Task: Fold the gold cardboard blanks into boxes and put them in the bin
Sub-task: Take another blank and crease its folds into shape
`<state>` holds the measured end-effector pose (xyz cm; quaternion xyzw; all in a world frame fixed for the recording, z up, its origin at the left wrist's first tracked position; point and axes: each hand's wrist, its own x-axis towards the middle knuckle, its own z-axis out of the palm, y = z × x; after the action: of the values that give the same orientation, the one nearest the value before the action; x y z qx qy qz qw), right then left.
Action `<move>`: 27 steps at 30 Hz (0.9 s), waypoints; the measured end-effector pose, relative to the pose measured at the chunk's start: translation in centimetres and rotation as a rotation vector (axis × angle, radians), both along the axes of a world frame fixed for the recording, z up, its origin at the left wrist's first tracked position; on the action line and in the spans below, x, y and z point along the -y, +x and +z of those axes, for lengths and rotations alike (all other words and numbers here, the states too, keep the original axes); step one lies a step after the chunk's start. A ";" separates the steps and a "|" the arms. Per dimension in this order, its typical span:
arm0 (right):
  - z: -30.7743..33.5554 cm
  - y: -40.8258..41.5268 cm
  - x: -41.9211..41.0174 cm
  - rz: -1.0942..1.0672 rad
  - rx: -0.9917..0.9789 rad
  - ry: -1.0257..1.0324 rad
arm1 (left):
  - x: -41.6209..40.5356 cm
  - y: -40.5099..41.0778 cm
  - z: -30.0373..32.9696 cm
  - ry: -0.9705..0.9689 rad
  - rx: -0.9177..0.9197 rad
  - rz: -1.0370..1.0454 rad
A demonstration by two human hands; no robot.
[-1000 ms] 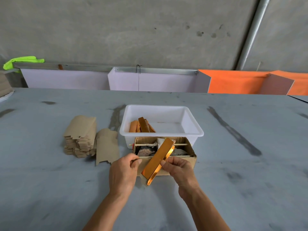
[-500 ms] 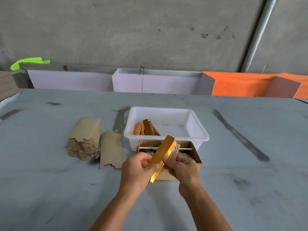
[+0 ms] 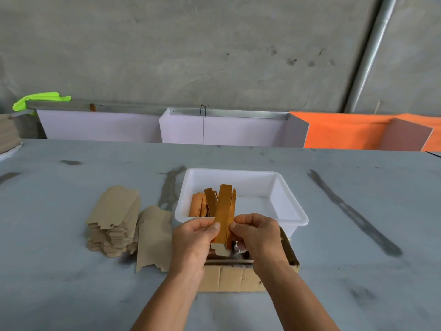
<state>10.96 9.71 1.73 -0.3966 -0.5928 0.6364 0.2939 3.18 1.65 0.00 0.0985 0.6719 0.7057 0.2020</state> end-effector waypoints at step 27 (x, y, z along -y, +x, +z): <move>-1.5 -12.2 -5.7 0.288 0.569 0.709 | -1.0 -3.6 -2.2 -0.578 -0.968 0.076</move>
<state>-1.20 15.37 0.22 -0.3441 -0.8793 0.2953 0.1458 -0.44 2.61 -2.16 0.3274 0.8570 0.3741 -0.1359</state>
